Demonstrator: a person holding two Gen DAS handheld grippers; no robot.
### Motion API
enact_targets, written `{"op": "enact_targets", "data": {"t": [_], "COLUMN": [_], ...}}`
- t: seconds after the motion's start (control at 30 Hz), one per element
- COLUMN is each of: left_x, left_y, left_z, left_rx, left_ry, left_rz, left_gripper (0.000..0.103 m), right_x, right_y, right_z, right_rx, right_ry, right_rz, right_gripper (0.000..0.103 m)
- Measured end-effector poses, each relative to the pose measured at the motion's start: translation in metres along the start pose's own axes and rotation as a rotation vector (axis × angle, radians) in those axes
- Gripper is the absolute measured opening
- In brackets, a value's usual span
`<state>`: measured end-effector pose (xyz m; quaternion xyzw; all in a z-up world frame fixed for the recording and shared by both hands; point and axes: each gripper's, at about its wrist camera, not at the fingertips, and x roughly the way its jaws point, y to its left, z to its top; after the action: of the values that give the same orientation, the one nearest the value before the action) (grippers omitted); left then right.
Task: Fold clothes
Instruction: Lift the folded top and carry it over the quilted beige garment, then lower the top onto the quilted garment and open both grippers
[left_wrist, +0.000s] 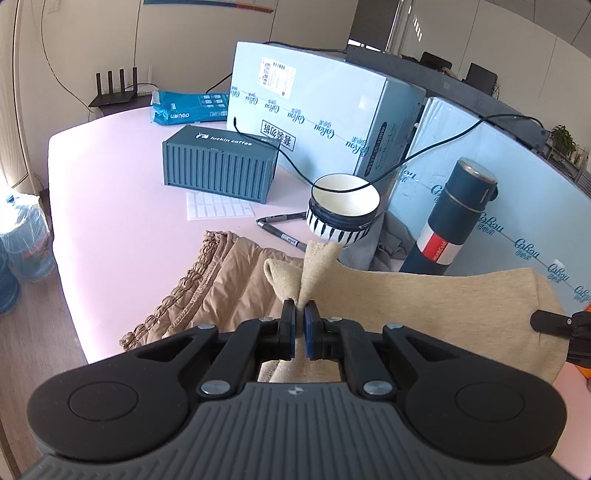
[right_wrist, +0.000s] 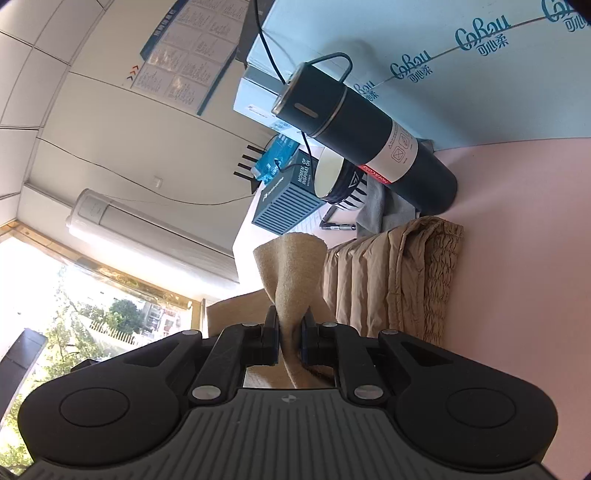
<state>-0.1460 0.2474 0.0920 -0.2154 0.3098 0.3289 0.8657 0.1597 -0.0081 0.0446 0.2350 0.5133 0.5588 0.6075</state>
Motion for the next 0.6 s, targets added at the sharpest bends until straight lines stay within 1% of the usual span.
{"op": "enact_targets", "data": {"t": [0.13,0.3,0.43,0.47,0.5,0.57,0.6], "left_x": [0.037,0.086,0.114,0.119,0.123,0.130,0.133], "left_y": [0.001,0.013,0.023,0.024,0.024,0.021,0.020], "left_z": [0.003,0.005,0.001,-0.001,-0.003,-0.007,-0.008], "left_rx": [0.002,-0.004,-0.023,-0.024,-0.020,-0.003,0.006], "left_ry": [0.053,0.132,0.197,0.210,0.223,0.239,0.243], "left_rz": [0.030,0.116,0.173,0.182,0.190,0.205,0.213], "left_gripper": [0.004,0.004,0.004,0.004,0.005,0.007,0.007], "right_x": [0.025,0.044,0.053,0.055,0.057,0.062,0.063], "right_y": [-0.025,-0.055,-0.078,-0.082,-0.087,-0.094,-0.096], "right_z": [0.015,0.027,0.034,0.035,0.034,0.033,0.032], "right_rx": [-0.012,0.007,0.022,0.024,0.025,0.024,0.024], "right_ry": [0.024,0.034,0.037,0.043,0.051,0.063,0.065], "right_rz": [-0.050,-0.111,-0.174,-0.195,-0.216,-0.254,-0.269], "right_gripper": [0.010,0.010,0.011,0.014,0.014,0.022,0.024]}}
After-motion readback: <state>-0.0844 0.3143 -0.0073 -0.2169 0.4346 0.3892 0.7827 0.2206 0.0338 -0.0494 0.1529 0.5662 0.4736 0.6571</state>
